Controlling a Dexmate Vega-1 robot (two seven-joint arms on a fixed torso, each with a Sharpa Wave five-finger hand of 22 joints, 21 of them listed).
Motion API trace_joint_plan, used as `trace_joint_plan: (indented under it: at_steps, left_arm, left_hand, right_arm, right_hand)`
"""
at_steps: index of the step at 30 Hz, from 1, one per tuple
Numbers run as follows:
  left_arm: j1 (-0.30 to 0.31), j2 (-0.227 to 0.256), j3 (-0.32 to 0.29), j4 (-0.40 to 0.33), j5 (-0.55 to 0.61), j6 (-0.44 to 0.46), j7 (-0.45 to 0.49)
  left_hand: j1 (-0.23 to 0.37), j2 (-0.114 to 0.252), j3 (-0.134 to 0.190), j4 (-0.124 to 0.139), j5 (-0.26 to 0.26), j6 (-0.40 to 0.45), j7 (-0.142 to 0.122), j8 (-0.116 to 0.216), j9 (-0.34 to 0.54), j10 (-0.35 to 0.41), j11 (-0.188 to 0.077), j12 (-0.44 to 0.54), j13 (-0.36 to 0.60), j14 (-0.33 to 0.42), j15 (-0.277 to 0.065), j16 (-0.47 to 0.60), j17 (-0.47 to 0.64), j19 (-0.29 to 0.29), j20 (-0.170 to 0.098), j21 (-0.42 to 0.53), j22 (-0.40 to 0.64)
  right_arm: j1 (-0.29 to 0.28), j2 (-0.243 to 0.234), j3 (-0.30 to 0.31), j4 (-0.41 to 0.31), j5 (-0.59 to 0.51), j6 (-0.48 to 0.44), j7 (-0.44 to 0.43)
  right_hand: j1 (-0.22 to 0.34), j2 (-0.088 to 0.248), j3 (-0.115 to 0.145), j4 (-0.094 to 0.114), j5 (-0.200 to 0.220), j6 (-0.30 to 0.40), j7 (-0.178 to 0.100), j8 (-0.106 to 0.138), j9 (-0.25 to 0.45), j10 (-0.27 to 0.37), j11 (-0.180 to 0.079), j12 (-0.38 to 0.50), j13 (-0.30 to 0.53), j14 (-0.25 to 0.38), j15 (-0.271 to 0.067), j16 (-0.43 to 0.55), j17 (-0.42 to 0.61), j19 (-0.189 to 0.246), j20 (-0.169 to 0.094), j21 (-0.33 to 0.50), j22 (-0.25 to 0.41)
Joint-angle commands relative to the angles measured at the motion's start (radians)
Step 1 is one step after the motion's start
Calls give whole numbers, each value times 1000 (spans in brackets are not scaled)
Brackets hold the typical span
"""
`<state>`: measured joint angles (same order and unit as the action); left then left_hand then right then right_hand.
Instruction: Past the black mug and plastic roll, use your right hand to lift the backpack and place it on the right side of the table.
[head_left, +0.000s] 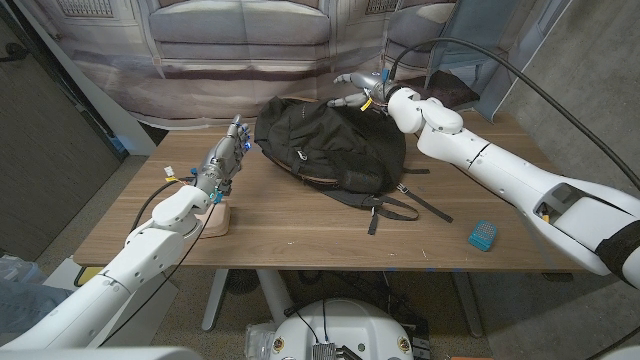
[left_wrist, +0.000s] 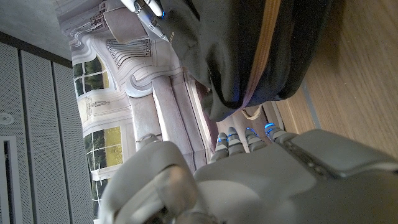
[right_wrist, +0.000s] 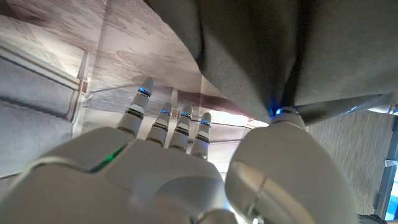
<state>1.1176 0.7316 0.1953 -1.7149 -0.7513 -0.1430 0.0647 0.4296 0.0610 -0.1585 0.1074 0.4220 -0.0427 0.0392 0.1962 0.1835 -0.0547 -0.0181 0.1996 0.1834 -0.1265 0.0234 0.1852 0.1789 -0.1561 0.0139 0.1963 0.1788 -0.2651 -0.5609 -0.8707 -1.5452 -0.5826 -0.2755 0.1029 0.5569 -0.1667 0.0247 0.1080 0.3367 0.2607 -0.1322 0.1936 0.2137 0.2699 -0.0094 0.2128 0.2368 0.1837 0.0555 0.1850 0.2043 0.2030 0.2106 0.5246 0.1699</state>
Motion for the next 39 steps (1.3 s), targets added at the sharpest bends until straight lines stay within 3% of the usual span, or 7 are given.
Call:
trace_joint_plan:
  at_steps: [1, 28, 39]
  left_arm:
    - [-1, -4, 3, 3, 0, -1, 1]
    - [-7, -1, 2, 11, -3, -2, -9]
    - [-10, 0, 3, 17, -7, -5, -19]
  left_hand:
    - [2, 7, -9, 1, 4, -2, 0, 1, 4, -11, 1, 0, 2, -9, 4, 2, 4, -8, 4, 3, 4]
    - [4, 10, -15, 1, 4, -3, -2, 0, 4, -12, 0, 0, 2, -11, 3, 2, 4, -8, 5, 4, 4]
    - [5, 11, -18, 1, 4, -2, 0, 1, 4, -12, 0, 0, 2, -11, 2, 2, 4, -8, 4, 4, 4]
  right_arm:
    - [-4, -17, 19, -39, -15, -17, 15]
    - [-16, -21, 53, -88, -17, -38, 5]
    - [-33, -15, 91, -98, 48, -19, -24]
  right_hand:
    - [-7, 3, -5, 2, 9, 10, 1, 6, -1, 6, -3, 6, -1, 5, -3, 6, 1, 6, 3, -5, 5]
    - [-10, 8, -17, 1, 26, 15, 2, 10, -3, 11, -7, 12, -6, 11, -4, 9, -5, 19, 4, -17, 6]
    - [-16, 16, -23, 4, 34, 13, -6, 9, -5, 10, -4, 14, -8, 11, -5, 9, -7, 29, 3, -22, 6]
